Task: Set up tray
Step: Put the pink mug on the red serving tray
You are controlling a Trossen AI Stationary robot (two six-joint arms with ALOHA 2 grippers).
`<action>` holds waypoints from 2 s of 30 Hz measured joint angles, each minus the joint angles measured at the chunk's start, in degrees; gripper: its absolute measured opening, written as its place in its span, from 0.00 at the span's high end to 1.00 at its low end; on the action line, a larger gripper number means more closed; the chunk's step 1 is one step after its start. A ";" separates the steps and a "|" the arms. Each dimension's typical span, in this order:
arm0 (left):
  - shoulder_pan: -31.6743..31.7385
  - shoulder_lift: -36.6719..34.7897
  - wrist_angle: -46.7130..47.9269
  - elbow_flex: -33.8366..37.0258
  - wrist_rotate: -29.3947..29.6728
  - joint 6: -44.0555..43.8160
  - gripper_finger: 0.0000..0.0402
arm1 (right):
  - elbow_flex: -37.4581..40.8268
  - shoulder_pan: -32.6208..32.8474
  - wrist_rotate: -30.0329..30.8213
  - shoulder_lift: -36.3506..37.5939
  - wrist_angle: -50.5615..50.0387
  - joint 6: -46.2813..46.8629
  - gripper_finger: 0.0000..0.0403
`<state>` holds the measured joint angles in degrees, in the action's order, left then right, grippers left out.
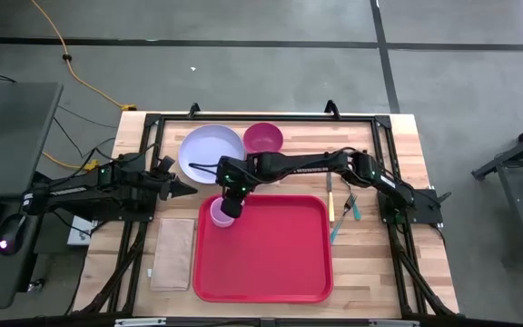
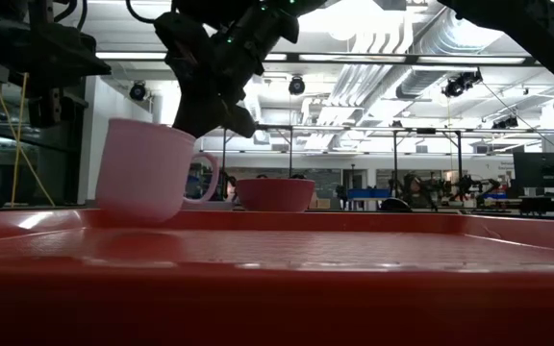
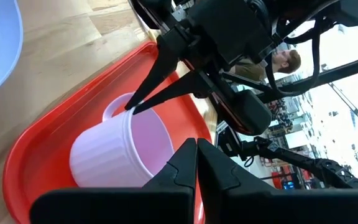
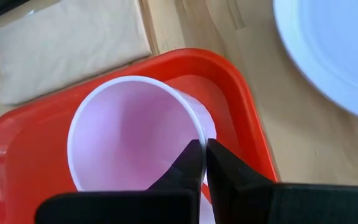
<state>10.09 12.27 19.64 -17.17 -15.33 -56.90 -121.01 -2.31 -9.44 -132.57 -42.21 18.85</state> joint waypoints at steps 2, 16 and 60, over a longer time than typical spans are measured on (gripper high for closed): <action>0.00 0.00 0.00 0.00 0.00 0.00 0.89 | 0.00 0.02 -0.14 0.00 0.12 -0.74 1.00; 0.00 0.00 0.00 0.00 -0.02 0.01 0.89 | 0.00 0.02 -0.41 0.04 0.66 -1.42 0.94; 0.00 0.02 1.09 0.00 0.87 4.63 0.89 | -0.07 -3.65 7.09 8.35 -4.61 -13.61 0.86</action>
<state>10.09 12.29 20.73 -17.17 -14.46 -52.28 -121.08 -5.95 -2.35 -124.23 -46.82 5.24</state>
